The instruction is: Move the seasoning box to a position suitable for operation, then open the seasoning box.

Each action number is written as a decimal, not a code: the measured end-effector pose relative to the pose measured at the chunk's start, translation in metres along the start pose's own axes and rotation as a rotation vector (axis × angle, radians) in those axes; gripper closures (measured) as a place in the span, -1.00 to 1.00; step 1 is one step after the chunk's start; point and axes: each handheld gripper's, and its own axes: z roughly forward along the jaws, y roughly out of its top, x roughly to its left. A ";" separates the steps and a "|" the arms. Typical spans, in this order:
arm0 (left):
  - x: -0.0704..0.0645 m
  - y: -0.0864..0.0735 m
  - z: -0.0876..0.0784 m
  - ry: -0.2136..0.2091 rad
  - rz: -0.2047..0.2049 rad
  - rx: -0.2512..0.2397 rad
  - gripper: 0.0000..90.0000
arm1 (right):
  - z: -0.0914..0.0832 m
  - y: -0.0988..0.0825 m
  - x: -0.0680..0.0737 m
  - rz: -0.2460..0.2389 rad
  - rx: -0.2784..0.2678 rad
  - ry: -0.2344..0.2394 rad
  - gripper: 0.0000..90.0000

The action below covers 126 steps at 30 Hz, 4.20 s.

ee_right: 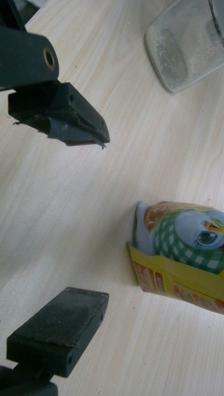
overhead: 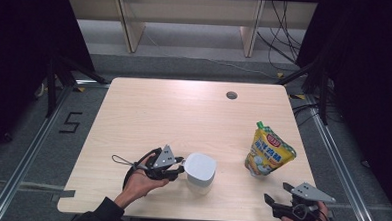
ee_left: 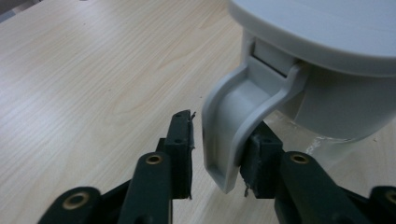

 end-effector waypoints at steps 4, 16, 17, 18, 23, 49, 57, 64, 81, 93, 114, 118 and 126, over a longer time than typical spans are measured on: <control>0.000 0.001 0.000 -0.006 0.022 0.004 0.59 | 0.000 0.001 0.000 0.002 -0.002 -0.002 -0.55; -0.008 -0.005 -0.010 -0.004 -0.020 0.005 0.57 | -0.002 -0.001 0.002 0.063 0.015 0.009 -0.55; -0.008 -0.005 -0.013 -0.016 -0.008 0.014 0.57 | -0.002 -0.001 0.003 0.061 0.015 0.010 -0.55; -0.011 -0.006 -0.013 -0.018 -0.038 0.001 0.57 | -0.002 0.000 0.003 0.060 0.013 0.009 -0.55; -0.018 -0.010 -0.024 -0.021 -0.029 0.025 0.54 | -0.002 0.000 0.002 0.063 0.013 0.007 -0.55; -0.033 -0.014 -0.038 -0.053 -0.050 0.033 0.52 | -0.002 0.000 0.003 0.057 0.015 0.007 -0.55; -0.041 -0.008 -0.031 -0.075 -0.041 0.025 0.52 | -0.002 0.000 0.003 0.056 0.014 0.007 -0.55; -0.043 -0.007 -0.028 -0.078 -0.051 0.010 0.52 | -0.001 -0.001 0.002 0.060 0.015 0.007 -0.55; -0.046 -0.003 -0.021 -0.102 -0.066 0.003 0.51 | 0.000 -0.001 0.001 0.048 0.005 0.012 -0.55; -0.042 0.002 -0.039 -0.110 -0.080 -0.030 0.27 | 0.001 0.000 -0.002 0.036 0.003 0.025 -0.55; -0.043 0.026 -0.066 -0.101 -0.065 -0.091 0.96 | 0.004 0.000 -0.002 0.028 0.004 0.014 -0.55; -0.044 0.035 -0.069 -0.115 -0.055 -0.092 0.98 | 0.004 0.000 -0.001 0.038 0.006 0.022 -0.55; -0.046 0.051 -0.059 -0.138 -0.027 -0.081 0.98 | 0.003 0.000 0.003 0.066 0.015 0.017 -0.55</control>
